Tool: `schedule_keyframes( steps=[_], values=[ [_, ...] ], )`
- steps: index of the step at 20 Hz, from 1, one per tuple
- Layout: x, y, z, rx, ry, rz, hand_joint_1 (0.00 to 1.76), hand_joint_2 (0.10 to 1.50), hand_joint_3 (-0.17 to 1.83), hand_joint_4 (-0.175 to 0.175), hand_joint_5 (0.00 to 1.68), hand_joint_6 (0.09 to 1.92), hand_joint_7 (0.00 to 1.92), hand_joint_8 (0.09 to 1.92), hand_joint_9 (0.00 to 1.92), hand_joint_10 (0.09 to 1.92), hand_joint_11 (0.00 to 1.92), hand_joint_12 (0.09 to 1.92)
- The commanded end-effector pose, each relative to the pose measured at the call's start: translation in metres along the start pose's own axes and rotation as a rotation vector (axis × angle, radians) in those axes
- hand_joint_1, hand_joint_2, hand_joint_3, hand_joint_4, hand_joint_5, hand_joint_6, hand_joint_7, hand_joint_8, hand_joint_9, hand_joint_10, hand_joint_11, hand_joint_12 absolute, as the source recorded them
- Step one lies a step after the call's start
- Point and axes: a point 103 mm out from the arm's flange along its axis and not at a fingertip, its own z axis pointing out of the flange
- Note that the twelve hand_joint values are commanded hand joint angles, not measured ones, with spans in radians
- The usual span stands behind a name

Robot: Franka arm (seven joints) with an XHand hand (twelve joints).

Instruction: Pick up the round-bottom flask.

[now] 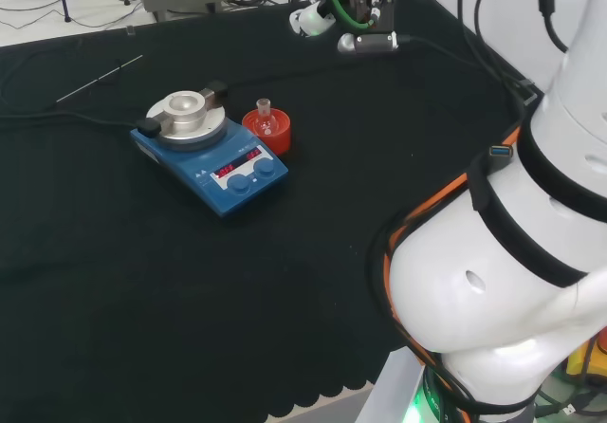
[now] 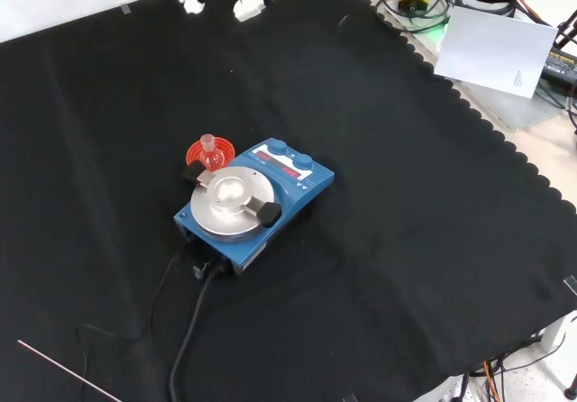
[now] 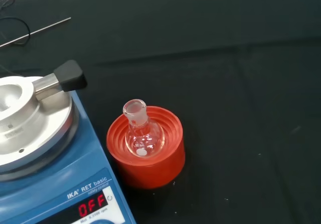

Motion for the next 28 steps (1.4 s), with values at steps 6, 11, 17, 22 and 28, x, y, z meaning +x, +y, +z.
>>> schedule_keyframes(
  steps=[6, 11, 17, 22, 28],
  values=[
    [-0.022, 0.068, 0.052, 0.059, 0.137, -0.033, 0.73, 0.78, 0.68, -0.043, 0.48, 0.09, 0.22, 0.66, 0.34, 0.69, 0.00, 1.36],
    [-0.012, 0.081, 0.070, 0.078, 0.154, -0.043, 0.77, 0.71, 0.66, -0.035, 0.49, 0.09, 0.21, 0.66, 0.33, 0.69, 0.00, 1.36],
    [-0.013, 0.092, 0.088, 0.106, 0.159, -0.062, 0.79, 0.69, 0.66, -0.030, 0.51, 0.09, 0.22, 0.66, 0.34, 0.70, 0.00, 1.36],
    [-0.008, 0.096, 0.101, 0.084, 0.157, -0.070, 0.80, 0.68, 0.67, -0.028, 0.53, 0.09, 0.23, 0.66, 0.34, 0.70, 0.00, 1.37],
    [-0.007, 0.099, 0.118, 0.096, 0.176, -0.090, 0.82, 0.66, 0.68, -0.026, 0.54, 0.09, 0.24, 0.66, 0.35, 0.70, 0.00, 1.38]
  ],
)
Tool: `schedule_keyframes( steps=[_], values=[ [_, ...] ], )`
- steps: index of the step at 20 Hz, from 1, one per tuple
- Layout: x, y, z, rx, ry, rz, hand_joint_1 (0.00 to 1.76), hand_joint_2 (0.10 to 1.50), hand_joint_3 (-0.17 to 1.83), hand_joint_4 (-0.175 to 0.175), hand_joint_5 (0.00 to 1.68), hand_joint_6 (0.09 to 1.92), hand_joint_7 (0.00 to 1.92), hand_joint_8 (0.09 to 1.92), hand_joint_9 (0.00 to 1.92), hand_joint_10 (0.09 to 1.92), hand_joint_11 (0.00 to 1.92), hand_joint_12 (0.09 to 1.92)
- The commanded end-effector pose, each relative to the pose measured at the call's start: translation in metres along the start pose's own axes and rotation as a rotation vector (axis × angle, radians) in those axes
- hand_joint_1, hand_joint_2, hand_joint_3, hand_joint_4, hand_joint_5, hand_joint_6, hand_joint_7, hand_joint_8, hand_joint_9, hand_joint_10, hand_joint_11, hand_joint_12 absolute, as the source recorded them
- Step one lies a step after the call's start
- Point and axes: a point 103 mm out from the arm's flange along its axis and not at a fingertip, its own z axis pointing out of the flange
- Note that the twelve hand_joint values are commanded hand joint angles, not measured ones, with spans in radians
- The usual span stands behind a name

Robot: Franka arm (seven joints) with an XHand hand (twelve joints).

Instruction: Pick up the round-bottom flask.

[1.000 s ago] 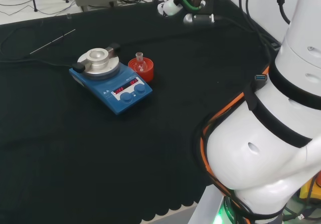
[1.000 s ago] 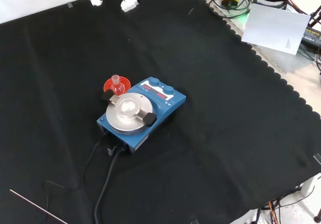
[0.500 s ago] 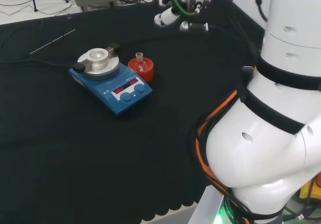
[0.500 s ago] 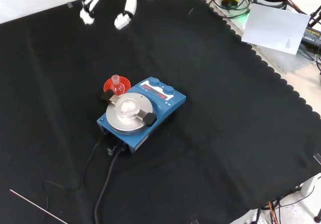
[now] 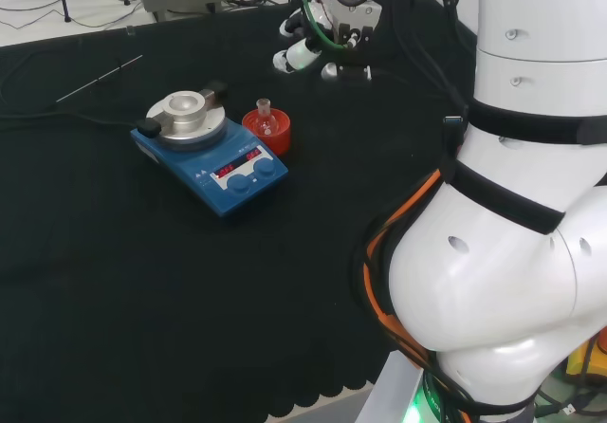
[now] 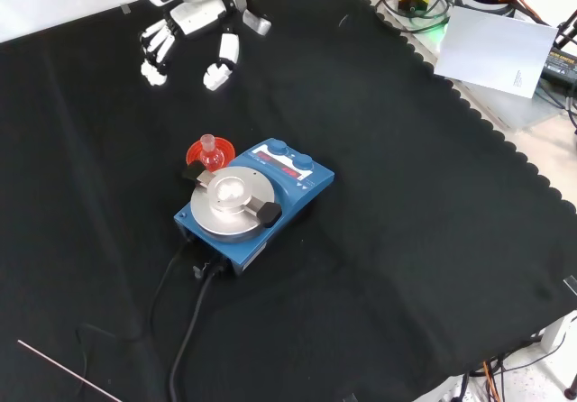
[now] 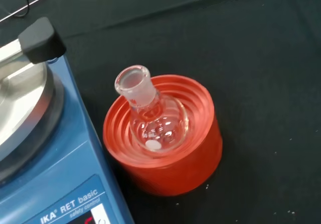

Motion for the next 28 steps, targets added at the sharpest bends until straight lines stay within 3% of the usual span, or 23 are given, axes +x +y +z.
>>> schedule_keyframes(
  steps=[1, 11, 17, 20, 28],
  values=[
    [-0.001, 0.007, 0.023, 0.008, 0.029, -0.028, 0.83, 0.66, 0.68, -0.026, 0.54, 0.09, 0.25, 0.66, 0.36, 0.70, 0.00, 1.38],
    [-0.005, 0.009, 0.048, 0.021, 0.011, -0.051, 0.90, 0.60, 0.74, 0.001, 0.65, 0.12, 0.29, 0.63, 0.39, 0.67, 0.03, 1.37],
    [-0.004, 0.011, 0.058, 0.008, 0.035, -0.069, 0.92, 0.57, 0.77, 0.010, 0.69, 0.17, 0.31, 0.62, 0.41, 0.65, 0.05, 1.37],
    [-0.008, 0.012, 0.062, 0.004, 0.080, -0.081, 0.93, 0.56, 0.78, 0.013, 0.71, 0.20, 0.32, 0.62, 0.42, 0.65, 0.06, 1.36],
    [-0.013, 0.019, 0.087, 0.012, 0.065, -0.097, 0.93, 0.55, 0.80, 0.020, 0.62, 0.54, 0.33, 0.60, 0.44, 0.62, 0.07, 1.36]
  ],
)
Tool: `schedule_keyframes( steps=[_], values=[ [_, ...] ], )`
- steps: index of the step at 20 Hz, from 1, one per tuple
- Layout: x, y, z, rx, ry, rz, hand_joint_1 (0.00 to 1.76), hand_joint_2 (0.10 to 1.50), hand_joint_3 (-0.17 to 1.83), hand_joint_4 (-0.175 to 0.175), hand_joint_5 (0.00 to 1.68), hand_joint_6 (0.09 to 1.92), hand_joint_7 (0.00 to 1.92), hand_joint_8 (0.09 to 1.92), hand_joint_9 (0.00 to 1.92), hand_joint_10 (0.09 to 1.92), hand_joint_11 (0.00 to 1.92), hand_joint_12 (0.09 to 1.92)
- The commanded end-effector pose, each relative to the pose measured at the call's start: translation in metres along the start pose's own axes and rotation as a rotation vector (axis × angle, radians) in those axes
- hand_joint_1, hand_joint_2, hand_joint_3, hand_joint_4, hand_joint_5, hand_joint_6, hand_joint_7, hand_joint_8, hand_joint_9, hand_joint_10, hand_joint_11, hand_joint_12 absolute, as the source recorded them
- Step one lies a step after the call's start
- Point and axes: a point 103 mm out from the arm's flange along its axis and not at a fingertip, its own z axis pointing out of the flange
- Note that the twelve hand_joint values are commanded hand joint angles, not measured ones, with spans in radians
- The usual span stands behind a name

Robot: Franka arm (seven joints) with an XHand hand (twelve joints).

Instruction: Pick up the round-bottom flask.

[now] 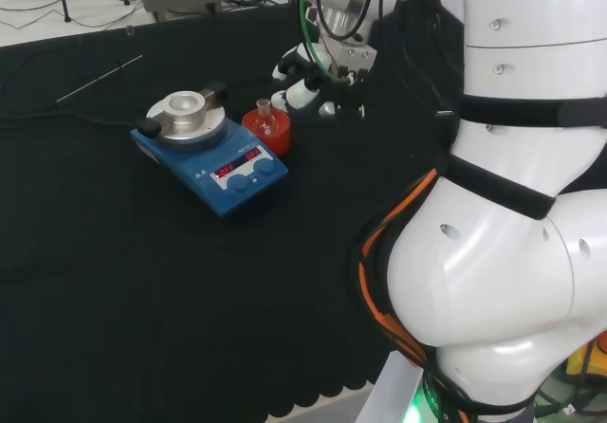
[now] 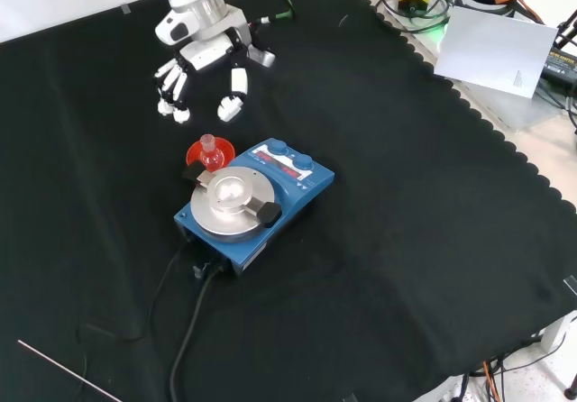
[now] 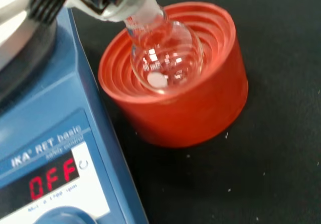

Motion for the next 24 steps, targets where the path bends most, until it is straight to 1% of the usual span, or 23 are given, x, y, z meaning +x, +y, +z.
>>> schedule_keyframes(
  steps=[1, 3, 4, 7, 11, 15, 16, 17, 21, 22, 23, 24],
  values=[
    [-0.001, 0.007, 0.016, -0.004, -0.005, -0.019, 0.93, 0.55, 0.80, 0.020, 0.62, 0.55, 0.34, 0.60, 0.44, 0.62, 0.07, 1.36],
    [0.002, 0.010, 0.019, -0.007, -0.003, -0.027, 0.93, 0.55, 0.80, 0.021, 0.61, 0.58, 0.34, 0.60, 0.45, 0.62, 0.07, 1.36],
    [-0.005, 0.009, 0.016, -0.007, 0.006, -0.032, 0.93, 0.55, 0.80, 0.021, 0.61, 0.59, 0.34, 0.60, 0.45, 0.62, 0.08, 1.36],
    [-0.011, 0.008, 0.012, -0.007, 0.013, -0.040, 0.93, 0.55, 0.80, 0.021, 0.60, 0.61, 0.34, 0.60, 0.45, 0.62, 0.08, 1.36],
    [0.007, 0.016, 0.026, -0.006, 0.003, -0.051, 0.93, 0.55, 0.80, 0.020, 0.60, 0.62, 0.34, 0.60, 0.45, 0.62, 0.08, 1.36],
    [0.018, 0.020, 0.034, -0.008, 0.006, -0.059, 0.93, 0.55, 0.80, 0.021, 0.60, 0.63, 0.35, 0.60, 0.45, 0.62, 0.08, 1.36],
    [0.006, 0.017, 0.027, -0.010, 0.031, -0.065, 0.93, 0.55, 0.80, 0.021, 0.60, 0.63, 0.35, 0.60, 0.45, 0.62, 0.08, 1.36],
    [0.003, 0.016, 0.025, -0.009, 0.038, -0.067, 0.93, 0.55, 0.80, 0.021, 0.60, 0.63, 0.35, 0.60, 0.45, 0.62, 0.08, 1.36],
    [0.004, 0.019, 0.026, 0.006, 0.028, -0.069, 0.93, 0.55, 0.80, 0.022, 0.61, 0.64, 0.35, 0.60, 0.46, 0.63, 0.09, 1.36],
    [0.007, 0.022, 0.028, 0.006, 0.019, -0.065, 0.93, 0.55, 0.79, 0.022, 0.61, 0.64, 0.35, 0.60, 0.46, 0.63, 0.09, 1.36],
    [0.002, 0.021, 0.026, -0.003, 0.017, -0.051, 0.93, 0.55, 0.79, 0.022, 0.61, 0.64, 0.35, 0.60, 0.46, 0.63, 0.09, 1.36],
    [0.001, 0.020, 0.025, -0.005, 0.023, -0.051, 0.93, 0.55, 0.79, 0.023, 0.61, 0.65, 0.35, 0.60, 0.46, 0.63, 0.09, 1.36]
  ],
)
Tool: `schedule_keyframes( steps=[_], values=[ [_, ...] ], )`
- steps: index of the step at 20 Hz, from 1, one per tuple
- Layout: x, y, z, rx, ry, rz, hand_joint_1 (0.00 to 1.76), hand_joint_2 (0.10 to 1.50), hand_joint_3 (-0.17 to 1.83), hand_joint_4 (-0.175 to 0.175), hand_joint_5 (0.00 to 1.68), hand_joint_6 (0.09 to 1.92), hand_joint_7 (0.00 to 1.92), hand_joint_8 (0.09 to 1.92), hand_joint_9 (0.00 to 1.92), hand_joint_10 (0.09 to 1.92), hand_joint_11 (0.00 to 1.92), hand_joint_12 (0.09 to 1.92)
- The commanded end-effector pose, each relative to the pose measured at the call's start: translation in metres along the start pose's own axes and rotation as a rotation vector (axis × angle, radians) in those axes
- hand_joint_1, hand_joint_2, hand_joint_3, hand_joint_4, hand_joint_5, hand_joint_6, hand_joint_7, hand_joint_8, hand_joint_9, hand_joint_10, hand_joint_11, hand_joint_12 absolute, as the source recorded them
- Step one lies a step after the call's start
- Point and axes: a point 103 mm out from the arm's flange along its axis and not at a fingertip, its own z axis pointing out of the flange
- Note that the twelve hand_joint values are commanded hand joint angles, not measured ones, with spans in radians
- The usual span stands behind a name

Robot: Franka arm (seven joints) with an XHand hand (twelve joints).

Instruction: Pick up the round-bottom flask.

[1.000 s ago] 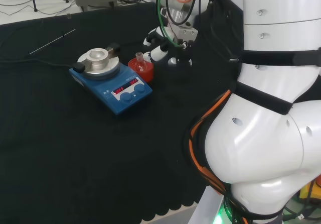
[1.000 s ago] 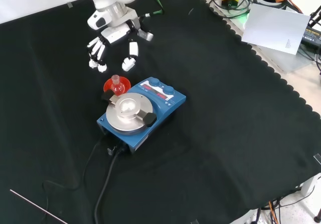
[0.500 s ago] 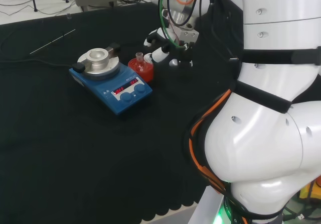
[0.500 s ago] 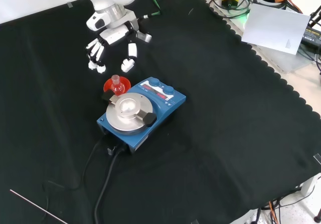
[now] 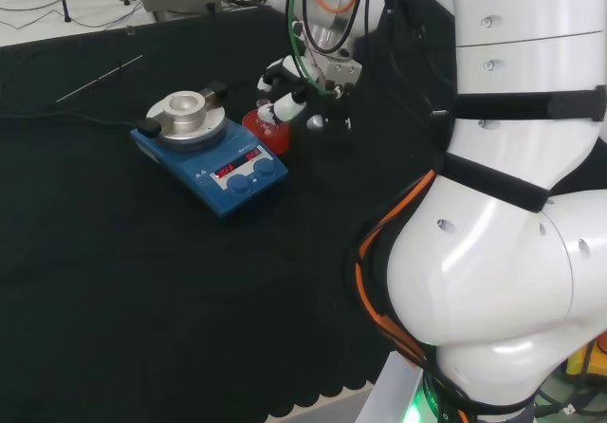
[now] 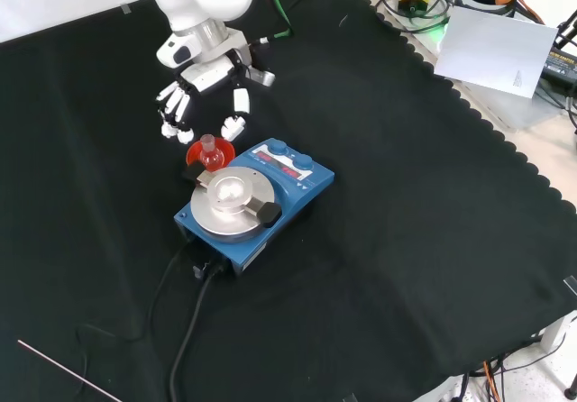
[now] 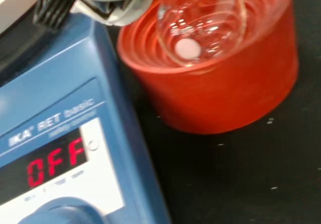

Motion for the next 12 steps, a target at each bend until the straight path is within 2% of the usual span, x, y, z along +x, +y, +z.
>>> schedule_keyframes(
  steps=[1, 2, 9, 12],
  values=[
    [-0.0062, 0.0024, -0.0019, -0.002, 0.011, 0.010, 0.93, 0.55, 0.79, 0.023, 0.61, 0.65, 0.35, 0.60, 0.46, 0.63, 0.09, 1.36],
    [-0.0086, 0.0033, -0.0017, -0.014, -0.048, 0.083, 0.93, 0.55, 0.79, 0.023, 0.61, 0.65, 0.35, 0.60, 0.46, 0.63, 0.09, 1.36],
    [-0.0076, 0.0045, -0.0013, -0.006, 0.014, 0.021, 0.93, 0.55, 0.79, 0.025, 0.62, 0.66, 0.35, 0.60, 0.46, 0.63, 0.09, 1.36],
    [-0.0047, 0.0064, 0.0009, -0.004, 0.028, 0.016, 0.93, 0.55, 0.78, 0.025, 0.62, 0.67, 0.35, 0.60, 0.46, 0.63, 0.09, 1.36]
  ],
)
